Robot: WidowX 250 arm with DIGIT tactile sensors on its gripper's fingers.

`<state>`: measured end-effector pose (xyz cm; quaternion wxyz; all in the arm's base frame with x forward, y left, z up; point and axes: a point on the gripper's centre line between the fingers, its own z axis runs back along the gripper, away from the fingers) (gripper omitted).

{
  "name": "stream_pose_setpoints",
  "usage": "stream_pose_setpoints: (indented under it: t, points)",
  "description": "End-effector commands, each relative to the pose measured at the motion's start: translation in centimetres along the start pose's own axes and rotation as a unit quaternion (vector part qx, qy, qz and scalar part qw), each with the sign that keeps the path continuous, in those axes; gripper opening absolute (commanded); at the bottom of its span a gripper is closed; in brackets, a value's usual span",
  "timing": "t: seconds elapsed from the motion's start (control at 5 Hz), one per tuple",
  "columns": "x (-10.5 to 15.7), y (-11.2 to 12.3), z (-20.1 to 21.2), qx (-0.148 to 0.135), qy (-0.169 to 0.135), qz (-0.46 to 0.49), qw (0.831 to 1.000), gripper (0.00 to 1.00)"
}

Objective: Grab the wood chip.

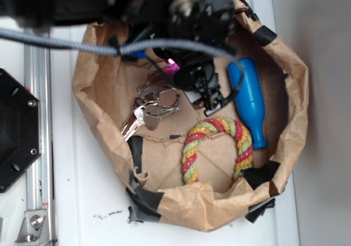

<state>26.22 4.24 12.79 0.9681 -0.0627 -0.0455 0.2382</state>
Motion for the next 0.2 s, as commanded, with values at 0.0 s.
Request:
stream_pose_setpoints:
  t: [0.0]
  points:
    - [0.57, -1.93, 7.58, -0.002, -0.032, -0.041, 0.999, 0.0]
